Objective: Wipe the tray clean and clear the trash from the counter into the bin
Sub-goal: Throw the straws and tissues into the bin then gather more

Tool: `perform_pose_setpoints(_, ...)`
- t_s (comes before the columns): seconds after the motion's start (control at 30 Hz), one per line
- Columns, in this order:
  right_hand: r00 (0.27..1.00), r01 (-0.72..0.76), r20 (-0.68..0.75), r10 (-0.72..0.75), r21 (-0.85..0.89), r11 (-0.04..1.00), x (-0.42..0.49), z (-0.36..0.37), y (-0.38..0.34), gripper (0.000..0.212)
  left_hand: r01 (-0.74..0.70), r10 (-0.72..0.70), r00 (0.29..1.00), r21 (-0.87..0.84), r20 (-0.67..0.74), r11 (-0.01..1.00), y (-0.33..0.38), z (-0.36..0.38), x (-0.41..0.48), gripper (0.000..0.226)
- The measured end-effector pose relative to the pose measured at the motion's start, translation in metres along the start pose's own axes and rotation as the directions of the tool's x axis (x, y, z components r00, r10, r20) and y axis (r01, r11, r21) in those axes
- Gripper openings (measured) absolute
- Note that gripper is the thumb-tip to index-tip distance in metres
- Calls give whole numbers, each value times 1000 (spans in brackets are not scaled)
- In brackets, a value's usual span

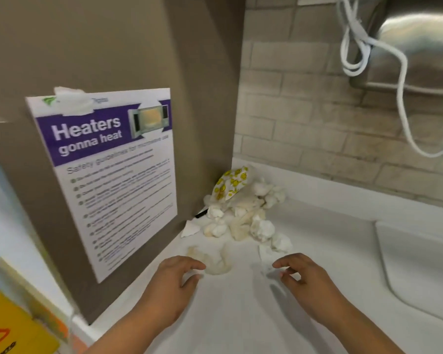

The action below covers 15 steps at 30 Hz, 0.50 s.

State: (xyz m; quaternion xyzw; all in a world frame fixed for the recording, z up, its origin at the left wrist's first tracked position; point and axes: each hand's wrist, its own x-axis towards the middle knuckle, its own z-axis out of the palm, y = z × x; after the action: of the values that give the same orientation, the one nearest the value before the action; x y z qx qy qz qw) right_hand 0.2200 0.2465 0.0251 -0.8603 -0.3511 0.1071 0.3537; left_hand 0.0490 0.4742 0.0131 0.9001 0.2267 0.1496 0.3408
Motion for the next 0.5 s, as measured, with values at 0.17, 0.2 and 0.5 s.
perform_pose_setpoints(0.17, 997, 54, 51, -50, -95, 994, 18, -11, 24, 23, -28, 43, 993, 136, -109, 990, 9, 27, 18, 35)
perform_pose_setpoints(0.2, 996, 74, 58, -68, -120, 990, 20, -11, 28, 23, -30, 45, 996, 189, -75, 982, 9, 32, 21, 45)
perform_pose_setpoints(0.5, 967, 204, 202, -156, -245, 948, 32, 4, 32, 44, -122, 81, 990, 428, 113, 896, 12, 38, 34, 57)
